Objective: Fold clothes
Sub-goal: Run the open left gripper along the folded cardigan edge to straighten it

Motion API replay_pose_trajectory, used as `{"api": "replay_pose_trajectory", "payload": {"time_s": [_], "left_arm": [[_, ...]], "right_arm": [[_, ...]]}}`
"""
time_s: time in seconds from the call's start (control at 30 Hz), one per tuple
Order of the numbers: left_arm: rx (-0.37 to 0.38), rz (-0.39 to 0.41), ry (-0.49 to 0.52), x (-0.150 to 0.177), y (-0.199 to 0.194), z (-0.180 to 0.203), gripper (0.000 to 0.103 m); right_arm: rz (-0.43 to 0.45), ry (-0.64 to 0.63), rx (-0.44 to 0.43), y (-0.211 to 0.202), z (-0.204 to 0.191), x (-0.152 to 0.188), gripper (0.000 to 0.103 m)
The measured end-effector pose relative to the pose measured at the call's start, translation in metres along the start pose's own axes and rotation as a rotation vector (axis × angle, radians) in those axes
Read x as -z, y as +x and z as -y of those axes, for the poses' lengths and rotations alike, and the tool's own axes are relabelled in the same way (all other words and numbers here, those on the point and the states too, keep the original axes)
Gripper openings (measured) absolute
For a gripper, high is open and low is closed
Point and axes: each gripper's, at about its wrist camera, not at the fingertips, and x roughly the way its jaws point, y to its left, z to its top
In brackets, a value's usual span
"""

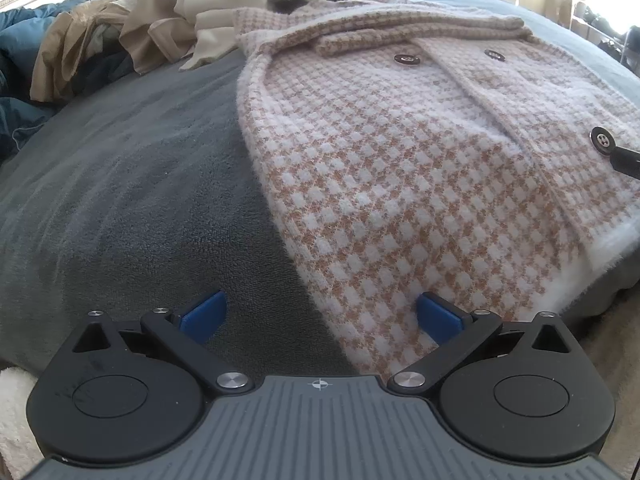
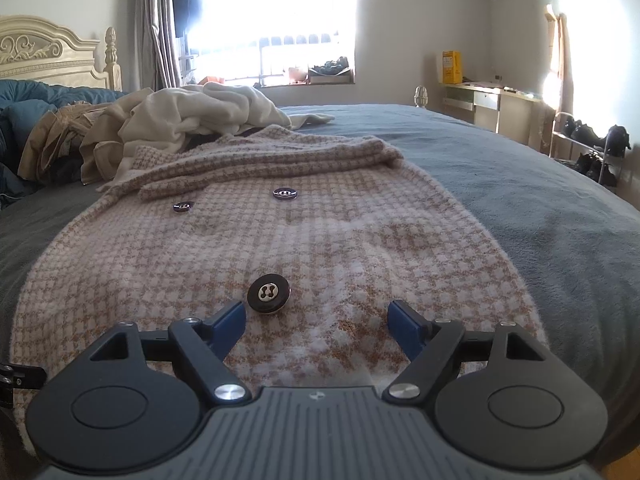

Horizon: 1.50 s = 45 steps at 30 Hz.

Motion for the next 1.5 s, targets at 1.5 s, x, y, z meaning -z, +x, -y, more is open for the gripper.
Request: {"api": "replay_pose_trajectory", "payload": {"time_s": [1.5], "left_arm": [[0.525,-0.007,-0.214,0.044,0.004,-0.020,0.103]], "right_arm": [[0.013,0.458,0.008,-0.040,0.082,0.009,0.103]]}}
